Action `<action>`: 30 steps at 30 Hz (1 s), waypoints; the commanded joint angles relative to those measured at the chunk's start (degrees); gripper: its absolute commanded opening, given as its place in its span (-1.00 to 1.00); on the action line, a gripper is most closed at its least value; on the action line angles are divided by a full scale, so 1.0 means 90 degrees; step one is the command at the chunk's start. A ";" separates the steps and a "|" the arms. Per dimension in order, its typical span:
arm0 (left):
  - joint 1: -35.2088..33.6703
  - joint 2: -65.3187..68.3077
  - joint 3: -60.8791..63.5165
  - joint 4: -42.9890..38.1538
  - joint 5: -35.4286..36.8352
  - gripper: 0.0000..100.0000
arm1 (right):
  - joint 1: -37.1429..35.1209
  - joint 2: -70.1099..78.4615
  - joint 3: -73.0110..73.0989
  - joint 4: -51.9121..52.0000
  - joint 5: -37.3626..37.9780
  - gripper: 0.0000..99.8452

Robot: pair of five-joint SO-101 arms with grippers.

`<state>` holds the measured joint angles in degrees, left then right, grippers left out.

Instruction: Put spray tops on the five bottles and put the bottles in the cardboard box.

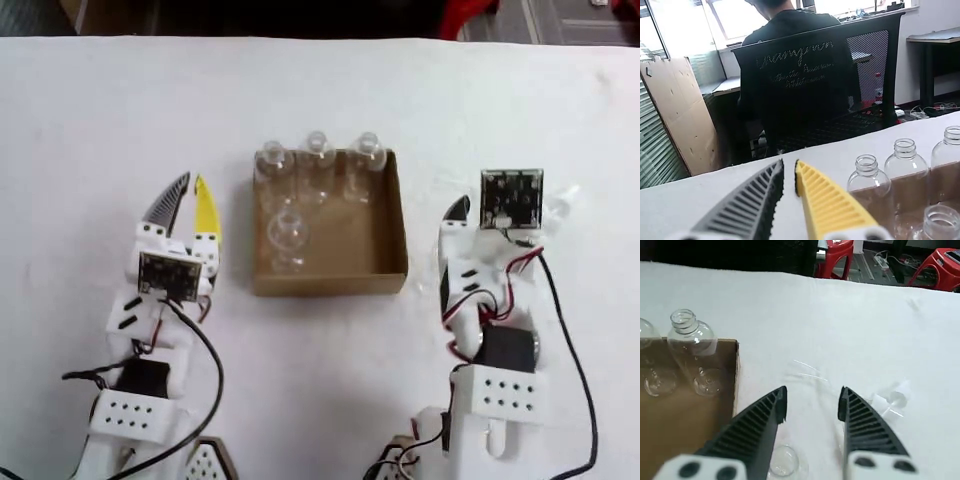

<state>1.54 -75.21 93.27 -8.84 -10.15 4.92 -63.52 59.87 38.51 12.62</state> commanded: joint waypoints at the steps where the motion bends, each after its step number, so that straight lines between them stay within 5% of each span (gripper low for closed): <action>1: 0.0015 -0.0112 -0.0068 -0.0176 -0.0068 -0.91 | -0.0034 -0.0054 -0.0967 0.1079 0.0381 -0.70; 10: 0.0024 -0.0112 -0.0068 -0.0176 -0.0068 -0.91 | -0.0044 0.0054 -0.1553 0.2281 0.0400 -0.70; 22: 0.0015 -0.0112 -0.0068 -0.0176 -0.0068 -0.91 | -0.0054 0.3121 -0.3409 0.3512 0.0342 -0.70; 30: 0.0015 -0.0112 -0.0078 -0.0176 -0.0068 -0.91 | -0.0278 0.3424 -0.3458 0.3521 0.0342 -0.70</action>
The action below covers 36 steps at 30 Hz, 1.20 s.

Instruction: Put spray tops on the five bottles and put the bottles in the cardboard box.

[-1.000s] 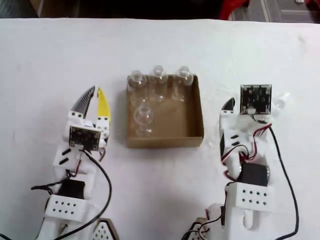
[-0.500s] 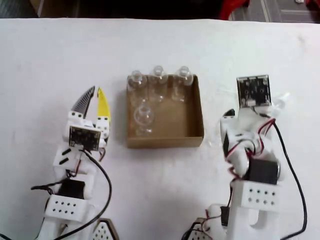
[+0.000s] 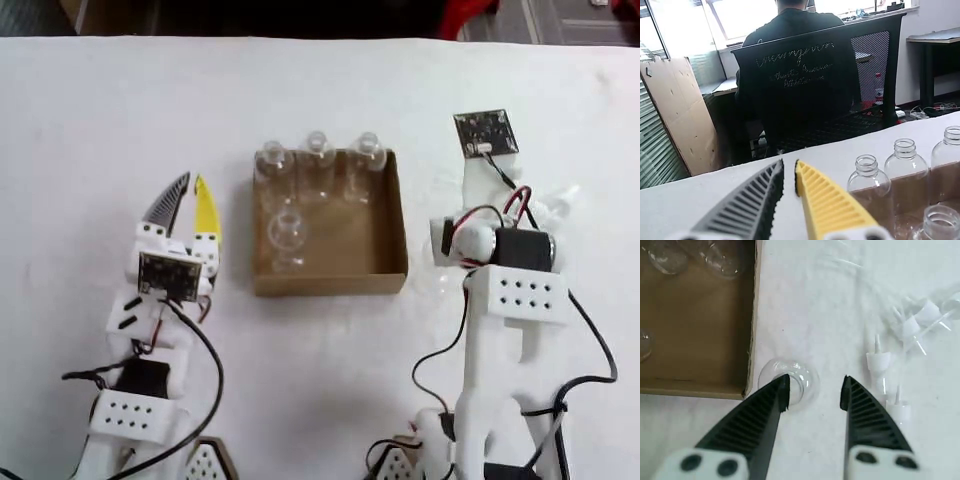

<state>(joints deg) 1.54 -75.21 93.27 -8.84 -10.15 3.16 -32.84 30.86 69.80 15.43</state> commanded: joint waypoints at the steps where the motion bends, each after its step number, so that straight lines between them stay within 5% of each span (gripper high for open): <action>1: 0.0015 -0.0112 -0.0078 -0.0176 -0.0068 -0.91 | -0.0093 0.0015 -0.0234 0.0044 0.0029 -0.70; 14: 0.0034 -0.0112 -0.0078 -0.0176 -0.0068 -0.91 | -0.0288 -0.1040 -0.0156 0.0142 0.0020 -0.69; 36: 0.0024 -0.0112 -0.0078 -0.0176 -0.0068 -0.91 | -0.0288 -0.0249 0.0254 -0.0044 0.0020 -0.70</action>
